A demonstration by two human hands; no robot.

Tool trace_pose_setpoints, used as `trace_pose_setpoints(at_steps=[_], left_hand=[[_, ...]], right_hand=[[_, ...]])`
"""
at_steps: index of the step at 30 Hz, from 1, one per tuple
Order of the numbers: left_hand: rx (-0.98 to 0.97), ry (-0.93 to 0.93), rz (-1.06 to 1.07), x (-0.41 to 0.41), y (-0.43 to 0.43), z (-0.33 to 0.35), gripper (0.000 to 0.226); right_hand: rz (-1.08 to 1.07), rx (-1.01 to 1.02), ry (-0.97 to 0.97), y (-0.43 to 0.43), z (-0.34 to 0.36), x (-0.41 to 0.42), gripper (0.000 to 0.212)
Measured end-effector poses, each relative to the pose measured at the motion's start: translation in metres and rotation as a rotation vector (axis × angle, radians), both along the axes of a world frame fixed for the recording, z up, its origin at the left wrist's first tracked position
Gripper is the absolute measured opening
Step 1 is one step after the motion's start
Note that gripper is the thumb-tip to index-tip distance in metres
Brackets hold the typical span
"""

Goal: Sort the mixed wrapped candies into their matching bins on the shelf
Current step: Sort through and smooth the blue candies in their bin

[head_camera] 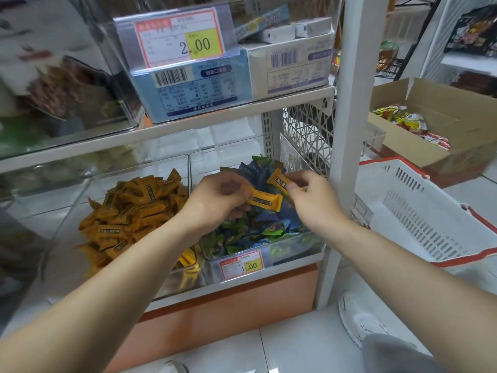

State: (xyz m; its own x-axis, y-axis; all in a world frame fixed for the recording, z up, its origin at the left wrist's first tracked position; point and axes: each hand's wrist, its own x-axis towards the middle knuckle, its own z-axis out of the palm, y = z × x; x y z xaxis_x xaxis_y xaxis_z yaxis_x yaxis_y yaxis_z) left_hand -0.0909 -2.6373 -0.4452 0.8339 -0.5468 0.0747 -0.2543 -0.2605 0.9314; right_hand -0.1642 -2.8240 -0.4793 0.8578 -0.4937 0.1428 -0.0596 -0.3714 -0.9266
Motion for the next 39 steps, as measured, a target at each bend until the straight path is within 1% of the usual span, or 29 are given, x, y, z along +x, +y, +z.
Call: trace_pose_setpoints(at_steps=[1,2,4,5,6,8,10,11,13,14,15,17,18,20,21,23,26,29,33,35,39], left_hand=[[-0.005,-0.015,0.007,-0.001,-0.002,-0.001,0.007],[-0.006,-0.039,0.021,-0.002,-0.004,-0.003,0.008],[-0.006,-0.079,0.056,-0.001,-0.01,-0.006,0.01],[0.003,-0.098,0.069,0.0,-0.013,-0.007,0.011],[0.015,-0.122,0.074,0.002,-0.015,-0.009,0.012],[0.022,-0.144,0.055,0.006,-0.019,-0.01,0.014],[0.048,-0.167,0.019,0.008,-0.024,-0.012,0.015],[0.068,-0.175,0.013,0.01,-0.028,-0.013,0.014],[0.113,-0.138,0.058,0.016,-0.035,-0.019,0.012],[0.186,-0.129,0.08,0.021,-0.039,-0.024,0.013],[0.328,-0.166,0.066,0.027,-0.042,-0.028,0.014],[0.648,-0.258,-0.034,0.035,-0.048,-0.041,0.019],[0.75,-0.277,-0.083,0.036,-0.05,-0.047,0.021],[0.848,-0.264,-0.135,0.04,-0.054,-0.057,0.023],[0.859,-0.248,-0.135,0.042,-0.055,-0.059,0.024],[0.818,-0.178,-0.13,0.048,-0.057,-0.059,0.024],[0.764,-0.114,-0.154,0.053,-0.059,-0.062,0.024],[0.756,-0.092,-0.178,0.054,-0.06,-0.068,0.028],[0.812,-0.082,-0.288,0.051,-0.063,-0.068,0.03],[0.82,-0.095,-0.293,0.049,-0.063,-0.066,0.031],[0.829,-0.096,-0.288,0.052,-0.061,-0.064,0.026]], right_hand=[[0.033,0.084,0.011,0.004,0.002,0.0,0.011],[0.073,0.21,0.025,0.009,0.004,0.0,0.011],[0.144,0.511,0.055,0.017,0.009,-0.001,0.012],[0.165,0.611,0.059,0.019,0.01,-0.001,0.011],[0.185,0.635,0.061,0.02,0.01,-0.002,0.012],[0.22,0.529,0.05,0.017,0.007,-0.004,0.023],[0.216,0.377,0.018,0.012,0.004,-0.006,0.033],[0.19,0.259,0.011,0.008,0.002,-0.005,0.035],[0.106,-0.082,0.047,-0.001,-0.002,-0.003,0.038],[0.078,-0.22,0.074,-0.006,-0.004,-0.003,0.039],[0.071,-0.294,0.103,-0.009,-0.006,-0.004,0.039],[0.078,-0.358,0.178,-0.012,-0.011,-0.005,0.04],[0.086,-0.396,0.222,-0.012,-0.014,-0.006,0.041],[0.115,-0.477,0.281,-0.009,-0.017,-0.005,0.04],[0.128,-0.509,0.296,-0.007,-0.018,-0.005,0.04],[0.144,-0.548,0.315,-0.005,-0.017,-0.004,0.039],[0.138,-0.546,0.332,-0.006,-0.016,-0.004,0.039],[0.136,-0.528,0.331,-0.006,-0.014,-0.005,0.037],[0.131,-0.507,0.327,-0.006,-0.013,-0.006,0.034],[0.134,-0.504,0.324,-0.006,-0.013,-0.006,0.034],[0.142,-0.529,0.321,-0.007,-0.014,-0.006,0.038]])
